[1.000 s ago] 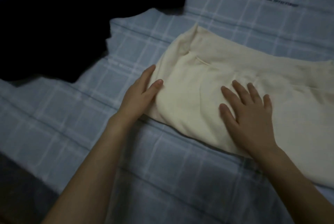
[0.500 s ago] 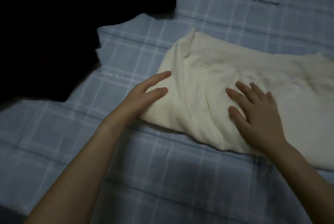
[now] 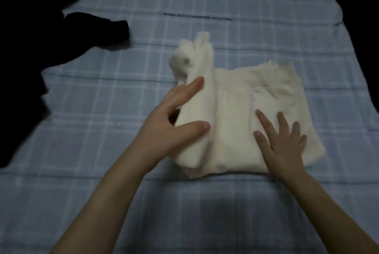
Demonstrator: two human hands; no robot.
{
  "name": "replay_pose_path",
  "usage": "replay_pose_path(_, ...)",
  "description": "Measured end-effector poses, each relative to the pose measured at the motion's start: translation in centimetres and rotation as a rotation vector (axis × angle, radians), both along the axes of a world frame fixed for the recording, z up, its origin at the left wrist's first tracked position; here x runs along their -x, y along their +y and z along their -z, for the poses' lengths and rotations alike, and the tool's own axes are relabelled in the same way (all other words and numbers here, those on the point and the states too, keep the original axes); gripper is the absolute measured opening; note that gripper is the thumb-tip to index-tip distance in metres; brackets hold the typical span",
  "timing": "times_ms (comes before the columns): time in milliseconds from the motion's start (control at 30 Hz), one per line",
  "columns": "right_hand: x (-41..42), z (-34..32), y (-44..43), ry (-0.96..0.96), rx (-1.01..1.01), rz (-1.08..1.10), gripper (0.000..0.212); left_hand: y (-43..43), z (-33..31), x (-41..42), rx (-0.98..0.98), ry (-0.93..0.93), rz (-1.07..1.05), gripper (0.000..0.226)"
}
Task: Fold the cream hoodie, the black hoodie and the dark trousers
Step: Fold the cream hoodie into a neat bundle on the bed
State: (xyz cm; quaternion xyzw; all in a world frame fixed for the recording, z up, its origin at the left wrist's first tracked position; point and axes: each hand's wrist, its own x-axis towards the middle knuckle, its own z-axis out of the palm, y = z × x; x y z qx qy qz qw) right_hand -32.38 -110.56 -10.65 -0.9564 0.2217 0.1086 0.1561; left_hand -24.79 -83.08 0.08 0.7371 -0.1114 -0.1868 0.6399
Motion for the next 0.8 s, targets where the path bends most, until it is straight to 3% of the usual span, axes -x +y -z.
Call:
replay_pose_path(133,1.3,-0.6,-3.3,-0.070,0.027,-0.130,0.061,-5.8,-0.7,1.2,-0.026,-0.037,0.034,0.075)
replay_pose_path(267,4.1,0.0,-9.1,-0.156,0.042,-0.101,0.062,-10.5,-2.1,2.0,-0.090,-0.087,0.050,0.076)
replay_pose_path(400,5.6,1.0,-11.6,-0.241,-0.358,-0.102,0.054,-15.5,-2.6,2.6,-0.141,-0.124,0.055,0.077)
replay_pose_path(633,5.2,0.3,-11.1,-0.392,-1.010,0.231,0.033,-23.6,2.7,3.9,-0.342,-0.163,0.161,0.081)
replay_pose_path(800,4.9,0.9,-11.7,-0.324,-1.186,0.311,0.036,-25.0,5.1,4.2,-0.431,-0.170,0.178,0.083)
